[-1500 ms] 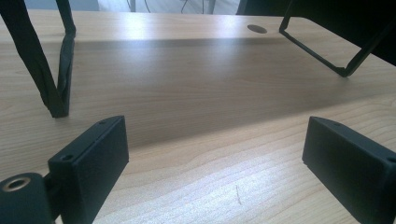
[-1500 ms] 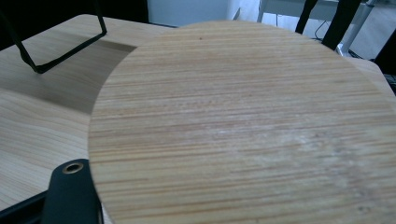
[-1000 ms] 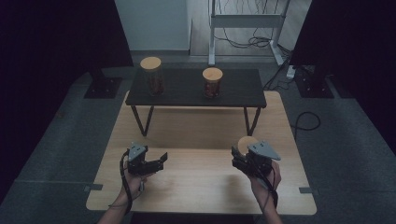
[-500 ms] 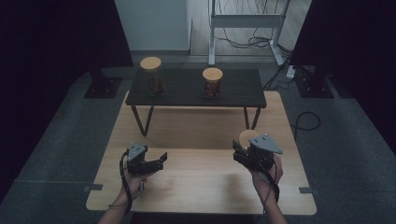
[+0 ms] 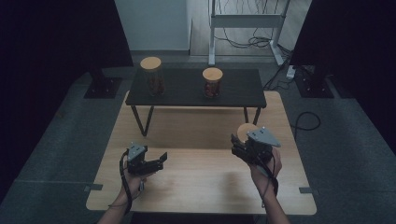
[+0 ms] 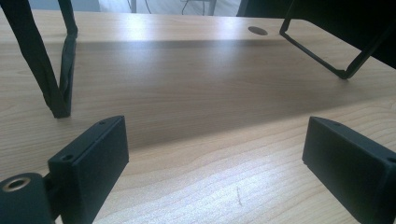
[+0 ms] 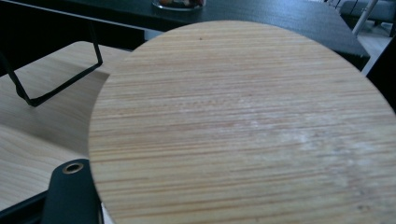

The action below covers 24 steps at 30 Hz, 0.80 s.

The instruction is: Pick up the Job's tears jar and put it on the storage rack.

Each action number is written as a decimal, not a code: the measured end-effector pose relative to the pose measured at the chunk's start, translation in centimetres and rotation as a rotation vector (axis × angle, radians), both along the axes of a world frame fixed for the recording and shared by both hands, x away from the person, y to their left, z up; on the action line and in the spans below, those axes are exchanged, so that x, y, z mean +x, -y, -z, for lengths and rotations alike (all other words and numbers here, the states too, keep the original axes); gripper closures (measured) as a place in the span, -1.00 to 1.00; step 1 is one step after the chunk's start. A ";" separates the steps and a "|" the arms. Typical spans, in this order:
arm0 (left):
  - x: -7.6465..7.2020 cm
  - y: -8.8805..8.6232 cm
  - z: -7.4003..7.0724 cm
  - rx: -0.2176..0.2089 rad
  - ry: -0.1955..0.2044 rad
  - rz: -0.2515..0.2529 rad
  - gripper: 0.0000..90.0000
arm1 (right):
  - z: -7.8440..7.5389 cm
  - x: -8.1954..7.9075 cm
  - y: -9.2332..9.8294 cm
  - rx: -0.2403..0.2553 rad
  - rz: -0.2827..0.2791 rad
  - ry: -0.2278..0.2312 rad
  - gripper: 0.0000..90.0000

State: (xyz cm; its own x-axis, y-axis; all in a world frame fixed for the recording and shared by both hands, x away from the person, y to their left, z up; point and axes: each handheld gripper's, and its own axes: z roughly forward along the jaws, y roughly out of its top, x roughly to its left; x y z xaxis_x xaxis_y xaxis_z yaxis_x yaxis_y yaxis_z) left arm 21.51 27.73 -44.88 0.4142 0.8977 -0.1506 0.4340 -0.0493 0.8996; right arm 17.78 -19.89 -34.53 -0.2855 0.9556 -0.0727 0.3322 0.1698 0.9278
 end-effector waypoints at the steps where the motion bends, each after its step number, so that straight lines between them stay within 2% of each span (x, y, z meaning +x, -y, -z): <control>1: 0.0 0.0 0.0 -0.001 0.000 0.000 -0.85 | -0.1 0.0 -0.1 -0.001 0.001 0.001 -0.44; 24: 0.0 -0.1 -0.1 -0.007 0.003 -0.004 -0.85 | -1.3 1.1 -0.7 -0.020 -0.005 0.011 -0.44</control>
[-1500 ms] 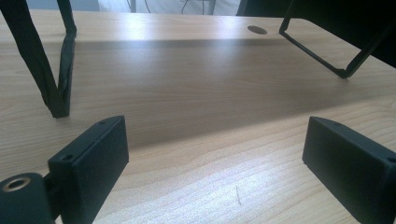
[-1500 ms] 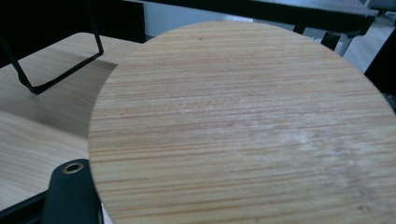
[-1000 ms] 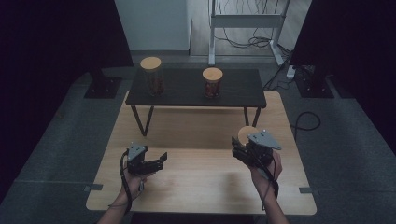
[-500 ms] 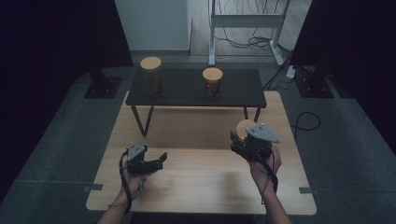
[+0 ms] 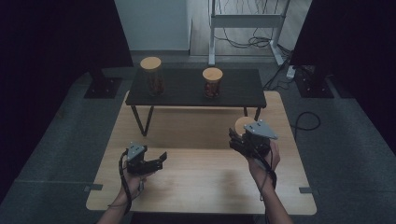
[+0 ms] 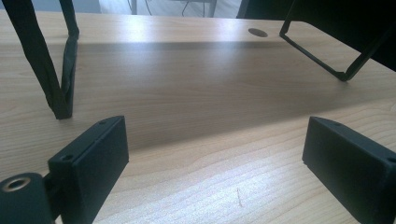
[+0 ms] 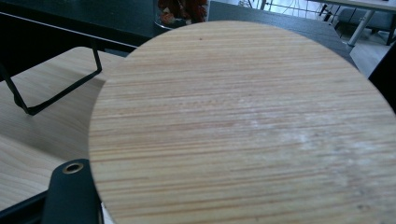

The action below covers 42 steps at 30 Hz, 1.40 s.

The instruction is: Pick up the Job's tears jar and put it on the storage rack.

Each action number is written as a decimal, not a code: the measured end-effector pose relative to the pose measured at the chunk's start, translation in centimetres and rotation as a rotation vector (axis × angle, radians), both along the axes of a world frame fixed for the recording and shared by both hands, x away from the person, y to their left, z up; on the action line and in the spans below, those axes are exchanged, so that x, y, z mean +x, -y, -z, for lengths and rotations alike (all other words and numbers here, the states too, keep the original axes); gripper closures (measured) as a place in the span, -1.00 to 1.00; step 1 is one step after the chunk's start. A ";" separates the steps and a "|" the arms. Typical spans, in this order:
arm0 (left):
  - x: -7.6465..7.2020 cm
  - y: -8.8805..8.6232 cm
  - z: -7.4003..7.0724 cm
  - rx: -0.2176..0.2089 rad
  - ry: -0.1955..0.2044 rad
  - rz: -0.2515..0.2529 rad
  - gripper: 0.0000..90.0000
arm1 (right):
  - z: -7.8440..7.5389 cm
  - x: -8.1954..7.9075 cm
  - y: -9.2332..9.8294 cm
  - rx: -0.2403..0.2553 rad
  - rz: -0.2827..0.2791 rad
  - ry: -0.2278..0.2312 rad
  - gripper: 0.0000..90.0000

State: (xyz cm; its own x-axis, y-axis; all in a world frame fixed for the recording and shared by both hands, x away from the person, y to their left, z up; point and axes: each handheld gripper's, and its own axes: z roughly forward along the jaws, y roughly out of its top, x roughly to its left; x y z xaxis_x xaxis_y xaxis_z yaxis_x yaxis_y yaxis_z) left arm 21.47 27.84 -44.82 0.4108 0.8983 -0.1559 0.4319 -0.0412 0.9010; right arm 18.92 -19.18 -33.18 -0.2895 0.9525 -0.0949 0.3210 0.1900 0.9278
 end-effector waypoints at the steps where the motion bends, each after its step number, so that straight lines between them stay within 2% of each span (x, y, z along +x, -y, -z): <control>1: 0.0 0.0 0.0 -0.001 0.000 0.000 -0.85 | 0.0 0.0 0.0 -0.001 0.000 0.001 -0.44; 42: 0.3 -0.5 0.0 -0.020 -0.010 -0.009 -0.85 | -1.9 2.8 -1.1 -0.012 -0.008 0.021 -0.44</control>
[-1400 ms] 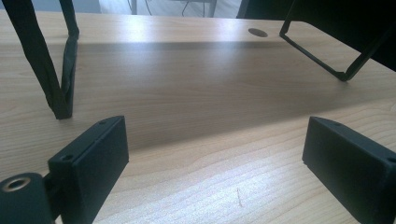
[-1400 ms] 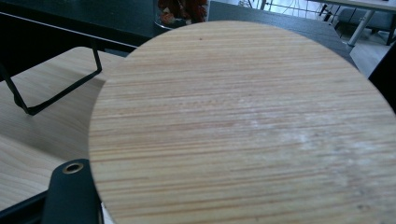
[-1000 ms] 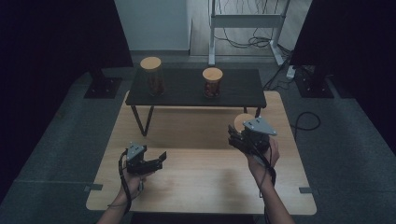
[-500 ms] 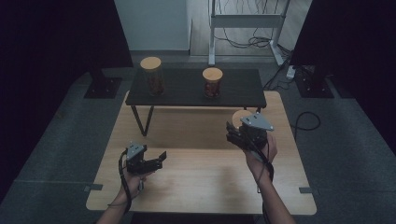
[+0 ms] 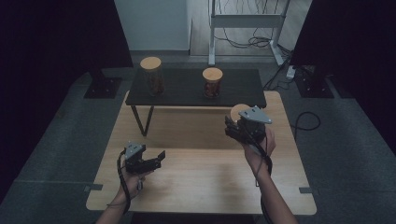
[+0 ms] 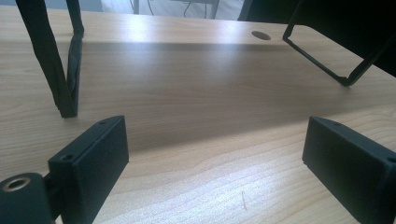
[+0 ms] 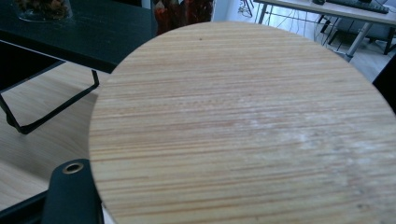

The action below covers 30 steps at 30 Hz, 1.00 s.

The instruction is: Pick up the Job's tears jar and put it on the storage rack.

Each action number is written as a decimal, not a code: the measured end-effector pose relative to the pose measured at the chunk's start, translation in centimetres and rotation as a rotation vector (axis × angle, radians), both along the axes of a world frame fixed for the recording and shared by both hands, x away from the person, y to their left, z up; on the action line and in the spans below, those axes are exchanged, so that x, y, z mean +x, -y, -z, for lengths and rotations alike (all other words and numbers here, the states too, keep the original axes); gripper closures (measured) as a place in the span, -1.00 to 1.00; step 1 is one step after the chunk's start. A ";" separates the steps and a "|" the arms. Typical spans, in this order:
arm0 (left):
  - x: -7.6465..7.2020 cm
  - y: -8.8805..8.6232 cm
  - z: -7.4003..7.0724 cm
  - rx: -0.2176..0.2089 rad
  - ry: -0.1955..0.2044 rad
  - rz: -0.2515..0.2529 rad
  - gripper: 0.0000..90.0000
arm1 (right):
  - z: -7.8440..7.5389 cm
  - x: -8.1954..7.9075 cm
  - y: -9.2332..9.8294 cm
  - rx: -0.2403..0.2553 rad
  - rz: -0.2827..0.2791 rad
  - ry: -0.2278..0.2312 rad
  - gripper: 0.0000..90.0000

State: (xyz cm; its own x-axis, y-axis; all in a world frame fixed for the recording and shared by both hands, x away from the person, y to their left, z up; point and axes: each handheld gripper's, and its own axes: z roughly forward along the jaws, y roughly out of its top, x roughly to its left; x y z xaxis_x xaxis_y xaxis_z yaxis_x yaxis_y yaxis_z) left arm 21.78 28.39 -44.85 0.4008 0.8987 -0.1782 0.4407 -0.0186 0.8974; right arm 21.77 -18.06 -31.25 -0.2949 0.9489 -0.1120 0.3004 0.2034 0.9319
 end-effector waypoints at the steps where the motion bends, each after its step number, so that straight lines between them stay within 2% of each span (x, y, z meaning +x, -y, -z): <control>1: 0.1 0.0 0.0 -0.001 -0.001 -0.001 -0.85 | 0.0 0.1 0.0 0.000 0.000 0.000 -0.44; 10: 0.2 -0.3 0.1 -0.015 -0.009 -0.015 -0.85 | -0.4 0.8 -0.1 0.003 0.003 0.001 -0.44; 30: 0.3 -0.3 0.2 -0.009 -0.011 -0.014 -0.85 | -1.4 1.6 0.1 0.005 0.025 0.017 -0.44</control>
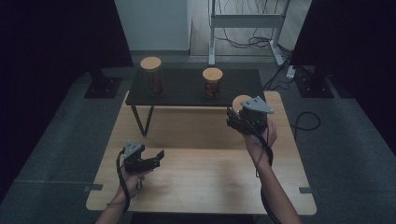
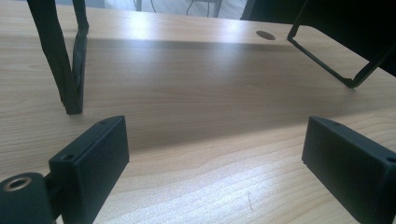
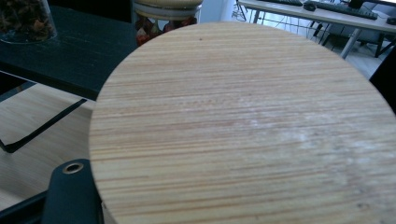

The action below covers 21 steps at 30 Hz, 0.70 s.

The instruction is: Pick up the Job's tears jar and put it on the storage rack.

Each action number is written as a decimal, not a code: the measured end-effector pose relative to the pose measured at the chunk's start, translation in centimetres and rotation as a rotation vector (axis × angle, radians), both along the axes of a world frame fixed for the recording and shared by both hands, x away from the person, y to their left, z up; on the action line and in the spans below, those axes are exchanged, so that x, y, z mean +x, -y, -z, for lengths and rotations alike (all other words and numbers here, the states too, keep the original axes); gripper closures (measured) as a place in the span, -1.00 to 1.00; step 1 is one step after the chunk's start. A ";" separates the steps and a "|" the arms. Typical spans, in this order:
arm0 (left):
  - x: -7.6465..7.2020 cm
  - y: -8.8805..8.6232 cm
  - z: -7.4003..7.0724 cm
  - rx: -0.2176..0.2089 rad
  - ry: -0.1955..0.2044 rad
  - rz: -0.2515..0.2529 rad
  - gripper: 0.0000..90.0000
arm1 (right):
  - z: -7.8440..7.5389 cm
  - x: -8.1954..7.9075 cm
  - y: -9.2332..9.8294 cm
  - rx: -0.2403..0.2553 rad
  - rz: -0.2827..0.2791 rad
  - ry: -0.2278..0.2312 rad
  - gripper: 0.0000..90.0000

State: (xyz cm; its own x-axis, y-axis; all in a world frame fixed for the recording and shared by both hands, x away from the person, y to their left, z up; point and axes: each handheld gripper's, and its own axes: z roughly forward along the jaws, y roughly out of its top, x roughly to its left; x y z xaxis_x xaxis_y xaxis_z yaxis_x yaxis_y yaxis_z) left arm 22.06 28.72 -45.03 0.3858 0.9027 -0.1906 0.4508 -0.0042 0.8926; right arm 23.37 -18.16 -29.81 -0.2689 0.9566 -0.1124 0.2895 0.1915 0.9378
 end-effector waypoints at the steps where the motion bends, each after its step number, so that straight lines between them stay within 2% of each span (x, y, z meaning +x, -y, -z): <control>1: 0.0 0.0 0.0 0.001 0.000 0.000 -0.85 | -0.1 0.0 0.0 -0.002 0.001 0.002 -0.44; 21: -0.3 -0.2 -0.1 0.005 0.009 -0.009 -0.85 | -0.6 1.4 -0.3 -0.015 0.027 0.003 -0.44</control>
